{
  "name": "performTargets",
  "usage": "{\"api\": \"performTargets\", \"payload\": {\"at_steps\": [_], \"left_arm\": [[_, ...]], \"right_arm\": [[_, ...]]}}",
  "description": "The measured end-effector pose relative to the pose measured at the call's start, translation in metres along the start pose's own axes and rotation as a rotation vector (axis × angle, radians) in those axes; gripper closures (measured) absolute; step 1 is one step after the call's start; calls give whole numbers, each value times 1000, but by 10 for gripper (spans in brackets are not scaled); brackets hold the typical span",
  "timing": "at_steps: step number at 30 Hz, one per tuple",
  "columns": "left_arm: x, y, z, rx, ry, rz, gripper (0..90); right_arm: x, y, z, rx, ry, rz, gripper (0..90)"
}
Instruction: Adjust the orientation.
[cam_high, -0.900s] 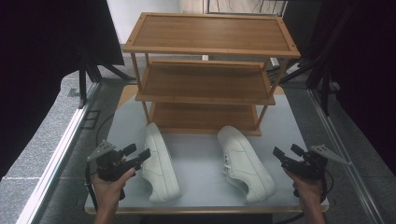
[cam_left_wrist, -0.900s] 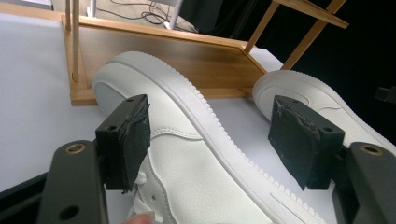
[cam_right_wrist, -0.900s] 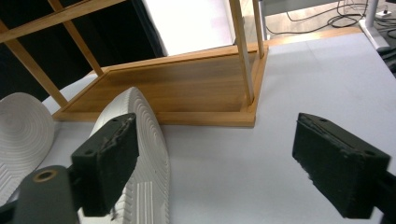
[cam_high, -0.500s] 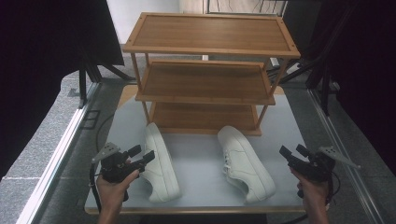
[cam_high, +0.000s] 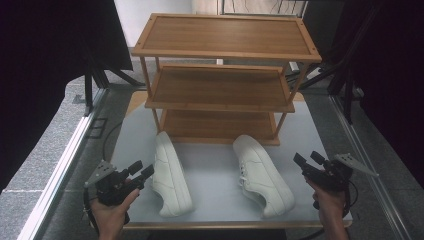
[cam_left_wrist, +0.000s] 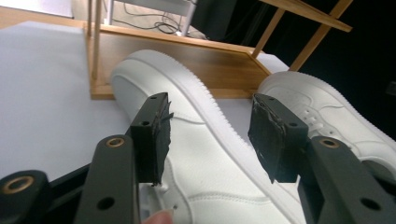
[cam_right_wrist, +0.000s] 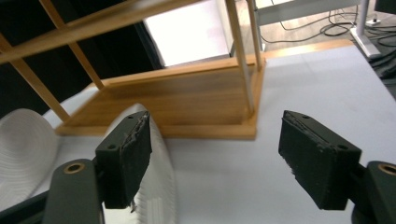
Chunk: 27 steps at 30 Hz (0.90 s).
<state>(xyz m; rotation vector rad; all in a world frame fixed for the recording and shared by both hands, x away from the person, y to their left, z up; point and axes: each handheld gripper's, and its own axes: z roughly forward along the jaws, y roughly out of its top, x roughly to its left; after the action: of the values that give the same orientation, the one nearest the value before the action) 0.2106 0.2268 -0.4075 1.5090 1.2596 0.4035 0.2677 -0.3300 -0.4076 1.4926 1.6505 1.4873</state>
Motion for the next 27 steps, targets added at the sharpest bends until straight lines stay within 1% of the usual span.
{"api": "performTargets", "payload": {"at_steps": [1, 2, 4, 6, 7, 8, 9, 10, 11, 12, 13, 14, 15, 16, 17, 18, 19, 20, 21, 22, 23, 24, 25, 27], "left_arm": [[1, -1, -1, 4, 3, -6, 482], [1, -3, -2, 3, 9, -14, 481], [2, -10, -5, 11, 20, -25, 482], [2, -19, -7, 32, 25, -32, 497], [2, -32, -9, 56, 23, -38, 538], [2, -32, -9, 56, 23, -38, 564], [3, -46, -8, 84, 5, -40, 590], [3, -46, -8, 84, 5, -40, 616], [5, -57, -7, 107, -1, -52, 649], [5, -57, -7, 107, -1, -52, 685], [9, -66, -6, 137, -11, -73, 717], [9, -66, -6, 137, -11, -73, 748], [10, -70, -6, 161, -12, -70, 779], [10, -70, -6, 161, -12, -70, 803], [10, -71, -6, 166, -12, -69, 822], [9, -73, -4, 180, -19, -69, 838], [9, -73, -4, 180, -19, -69, 846], [7, -75, 2, 203, -21, -60, 849], [7, -75, 2, 203, -21, -60, 850], [6, -75, 4, 214, -20, -59, 850], [5, -76, 7, 219, -22, -59, 853], [2, -75, 12, 220, -37, -56, 855], [2, -75, 12, 220, -37, -56, 857], [-1, -74, 15, 222, -34, -41, 862]], "right_arm": [[2, 0, 0, 4, 9, -4, 268], [6, -1, 2, 23, 3, -35, 272], [7, -2, 2, 30, -2, -39, 275], [5, -3, 3, 38, 3, -27, 281], [2, -3, 2, 34, -2, -2, 284], [2, -3, 2, 34, -2, -2, 284], [-1, -3, 2, 27, -18, 15, 288], [-2, -3, 2, 23, -24, 24, 290], [-2, -3, 2, 23, -26, 32, 290], [-2, -3, 2, 23, -26, 32, 290], [-1, -3, 3, 26, -29, 32, 290], [-1, -3, 3, 26, -29, 32, 290], [1, -3, 5, 29, -29, 26, 291], [1, -3, 5, 29, -29, 26, 291], [2, -4, 8, 37, -26, 30, 291], [3, -5, 10, 41, -26, 29, 291], [3, -5, 10, 41, -26, 29, 291], [5, -7, 13, 54, -23, 24, 291], [5, -7, 13, 54, -23, 24, 291], [5, -8, 14, 57, -23, 18, 290], [7, -9, 14, 65, -23, 12, 291], [7, -9, 14, 65, -23, 10, 290], [7, -9, 14, 65, -23, 10, 290], [7, -9, 13, 61, -26, 13, 291]]}}
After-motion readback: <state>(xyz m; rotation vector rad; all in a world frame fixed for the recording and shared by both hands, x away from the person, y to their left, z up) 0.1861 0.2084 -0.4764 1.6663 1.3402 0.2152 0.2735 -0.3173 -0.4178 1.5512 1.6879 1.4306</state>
